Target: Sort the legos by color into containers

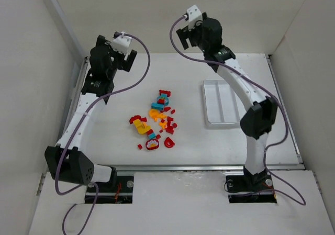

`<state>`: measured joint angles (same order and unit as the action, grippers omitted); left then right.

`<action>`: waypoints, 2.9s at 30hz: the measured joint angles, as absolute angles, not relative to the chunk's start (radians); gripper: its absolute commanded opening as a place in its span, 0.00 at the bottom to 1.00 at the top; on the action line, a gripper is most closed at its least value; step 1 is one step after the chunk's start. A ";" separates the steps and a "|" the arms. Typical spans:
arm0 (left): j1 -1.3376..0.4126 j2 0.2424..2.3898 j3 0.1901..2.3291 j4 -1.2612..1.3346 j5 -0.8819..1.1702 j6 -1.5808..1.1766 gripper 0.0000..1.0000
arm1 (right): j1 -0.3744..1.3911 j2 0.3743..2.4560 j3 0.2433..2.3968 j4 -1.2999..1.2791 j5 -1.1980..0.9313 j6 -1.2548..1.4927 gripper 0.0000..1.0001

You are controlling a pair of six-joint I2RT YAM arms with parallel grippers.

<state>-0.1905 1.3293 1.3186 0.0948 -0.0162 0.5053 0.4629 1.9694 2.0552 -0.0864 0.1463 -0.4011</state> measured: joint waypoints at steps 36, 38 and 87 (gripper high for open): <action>-0.506 1.396 0.933 -0.682 0.325 1.768 1.00 | 0.603 1.664 1.228 -0.287 -0.391 0.076 1.00; -0.527 1.398 0.923 -0.698 0.306 1.790 1.00 | 0.607 1.633 1.213 -0.283 -0.384 0.079 1.00; -0.541 1.549 1.465 -0.723 0.463 1.095 0.00 | 0.525 1.179 1.170 -0.253 -0.296 0.084 0.80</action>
<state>-0.5411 1.5494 1.4654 -0.7227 0.4625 1.0954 0.5251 1.1790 1.1702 -0.2531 -0.2962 0.0841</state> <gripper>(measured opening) 0.548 0.837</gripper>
